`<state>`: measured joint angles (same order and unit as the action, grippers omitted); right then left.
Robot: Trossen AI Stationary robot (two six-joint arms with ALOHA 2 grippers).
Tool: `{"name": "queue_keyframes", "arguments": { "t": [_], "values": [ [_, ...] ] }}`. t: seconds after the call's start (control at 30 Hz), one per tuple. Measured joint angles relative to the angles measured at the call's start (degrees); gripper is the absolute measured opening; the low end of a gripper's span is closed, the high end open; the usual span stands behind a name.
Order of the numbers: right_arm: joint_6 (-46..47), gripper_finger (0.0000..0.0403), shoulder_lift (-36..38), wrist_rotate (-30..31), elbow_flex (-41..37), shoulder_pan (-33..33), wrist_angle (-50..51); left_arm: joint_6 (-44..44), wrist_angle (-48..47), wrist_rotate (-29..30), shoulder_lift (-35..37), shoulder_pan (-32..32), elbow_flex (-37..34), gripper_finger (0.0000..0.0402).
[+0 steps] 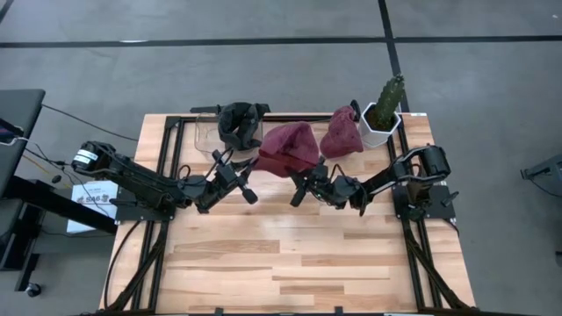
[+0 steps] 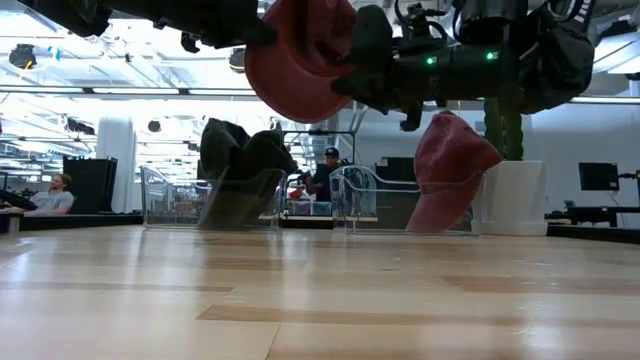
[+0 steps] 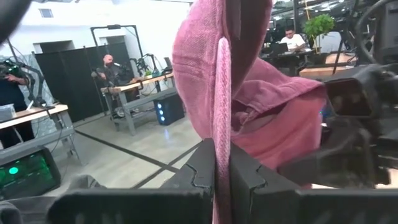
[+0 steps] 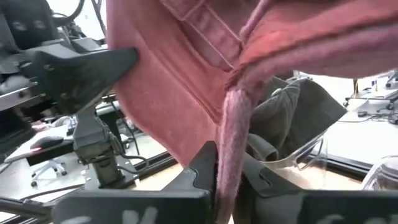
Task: Pick & Place hat
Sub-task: Put the red cap into the right transparent bin
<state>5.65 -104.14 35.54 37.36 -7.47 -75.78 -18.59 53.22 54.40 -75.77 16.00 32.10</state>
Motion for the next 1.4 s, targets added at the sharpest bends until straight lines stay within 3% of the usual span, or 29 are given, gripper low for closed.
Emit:
{"name": "queue_keyframes", "arguments": {
  "t": [0.33, 0.57, 0.93, 1.4],
  "values": [
    [-0.76, 0.0004, 0.04, -0.21, -0.09, 0.18, 1.01, 0.42, -0.51, -4.62, 0.00, -0.10, -0.02, 0.0024],
    [-0.61, 0.0003, 0.04, -0.91, -0.11, 0.16, 1.23, -0.71, -1.40, -11.54, 0.02, -0.01, -0.02, 0.0084],
    [-1.32, 0.0003, 0.35, -1.22, -0.09, 1.61, 3.78, 1.57, -5.13, -10.05, -0.09, -0.03, -0.02, 0.0172],
    [-2.93, 0.0002, 5.54, -1.34, -2.31, 3.47, 11.54, 2.56, -7.43, -9.65, -0.09, -0.03, -0.02, 0.0191]
  ]
}}
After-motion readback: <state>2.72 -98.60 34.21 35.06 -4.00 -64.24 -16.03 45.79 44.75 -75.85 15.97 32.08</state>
